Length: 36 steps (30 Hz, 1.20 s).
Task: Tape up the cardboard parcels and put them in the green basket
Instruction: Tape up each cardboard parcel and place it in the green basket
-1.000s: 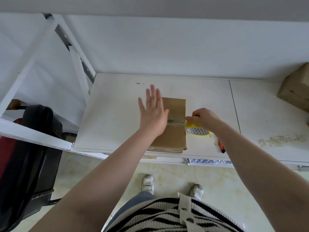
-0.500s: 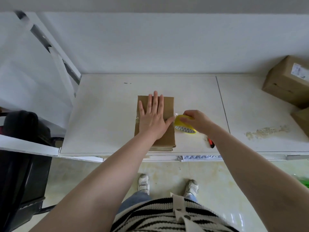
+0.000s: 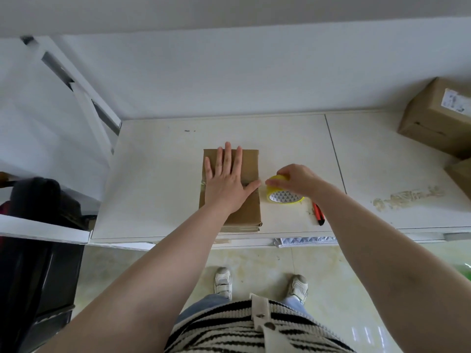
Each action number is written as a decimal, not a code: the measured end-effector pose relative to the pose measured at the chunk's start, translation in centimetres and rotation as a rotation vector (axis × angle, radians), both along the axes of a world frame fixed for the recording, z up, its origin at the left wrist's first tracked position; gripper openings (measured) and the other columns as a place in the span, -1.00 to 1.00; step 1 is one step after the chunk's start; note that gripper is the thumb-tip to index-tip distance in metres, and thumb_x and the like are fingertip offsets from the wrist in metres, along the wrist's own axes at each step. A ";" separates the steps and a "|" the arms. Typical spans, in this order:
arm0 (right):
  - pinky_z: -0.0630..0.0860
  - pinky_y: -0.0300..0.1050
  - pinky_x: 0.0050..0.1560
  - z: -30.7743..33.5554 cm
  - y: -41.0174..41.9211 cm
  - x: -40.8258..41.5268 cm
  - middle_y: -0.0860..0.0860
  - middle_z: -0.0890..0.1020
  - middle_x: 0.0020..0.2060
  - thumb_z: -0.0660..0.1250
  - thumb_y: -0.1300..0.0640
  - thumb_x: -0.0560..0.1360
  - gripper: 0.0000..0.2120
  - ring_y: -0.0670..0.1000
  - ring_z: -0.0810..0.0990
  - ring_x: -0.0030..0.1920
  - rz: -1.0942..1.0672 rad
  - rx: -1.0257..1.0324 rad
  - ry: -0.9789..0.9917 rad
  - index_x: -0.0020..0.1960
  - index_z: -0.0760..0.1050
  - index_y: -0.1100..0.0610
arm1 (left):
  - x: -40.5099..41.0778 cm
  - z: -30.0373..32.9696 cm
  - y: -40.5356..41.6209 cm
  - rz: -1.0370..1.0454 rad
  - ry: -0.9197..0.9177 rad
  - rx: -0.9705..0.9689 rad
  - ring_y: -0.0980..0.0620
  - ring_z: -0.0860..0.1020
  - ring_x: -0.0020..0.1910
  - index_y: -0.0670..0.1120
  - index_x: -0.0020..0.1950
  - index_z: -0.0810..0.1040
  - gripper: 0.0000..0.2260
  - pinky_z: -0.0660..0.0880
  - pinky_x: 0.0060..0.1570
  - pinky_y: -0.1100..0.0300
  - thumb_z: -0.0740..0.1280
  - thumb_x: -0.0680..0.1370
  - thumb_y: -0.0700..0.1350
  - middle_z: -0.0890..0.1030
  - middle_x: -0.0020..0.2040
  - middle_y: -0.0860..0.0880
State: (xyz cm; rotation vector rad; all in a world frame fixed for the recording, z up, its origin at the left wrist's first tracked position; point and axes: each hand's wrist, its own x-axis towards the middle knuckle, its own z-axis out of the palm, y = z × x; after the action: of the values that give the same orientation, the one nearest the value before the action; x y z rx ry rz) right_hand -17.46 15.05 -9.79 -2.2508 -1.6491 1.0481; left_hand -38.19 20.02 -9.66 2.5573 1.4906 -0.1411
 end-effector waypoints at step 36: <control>0.27 -0.16 -0.42 3.0 -2.4 -5.4 0.05 0.42 -0.44 0.20 0.14 0.60 -0.68 -0.01 0.35 -0.48 -0.488 0.228 0.325 -0.33 0.40 0.15 | 0.7 0.5 -0.4 -0.128 -0.057 0.010 -0.21 -0.40 0.51 0.18 0.54 -0.36 -0.32 -0.29 0.43 -0.30 0.02 0.61 0.27 -0.43 0.53 -0.19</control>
State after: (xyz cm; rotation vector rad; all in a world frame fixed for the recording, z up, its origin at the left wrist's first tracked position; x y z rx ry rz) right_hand -22.83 12.67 -6.81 -2.0448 -0.9670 0.9727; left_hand -37.52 19.64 -9.16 2.6413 1.3122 -0.0771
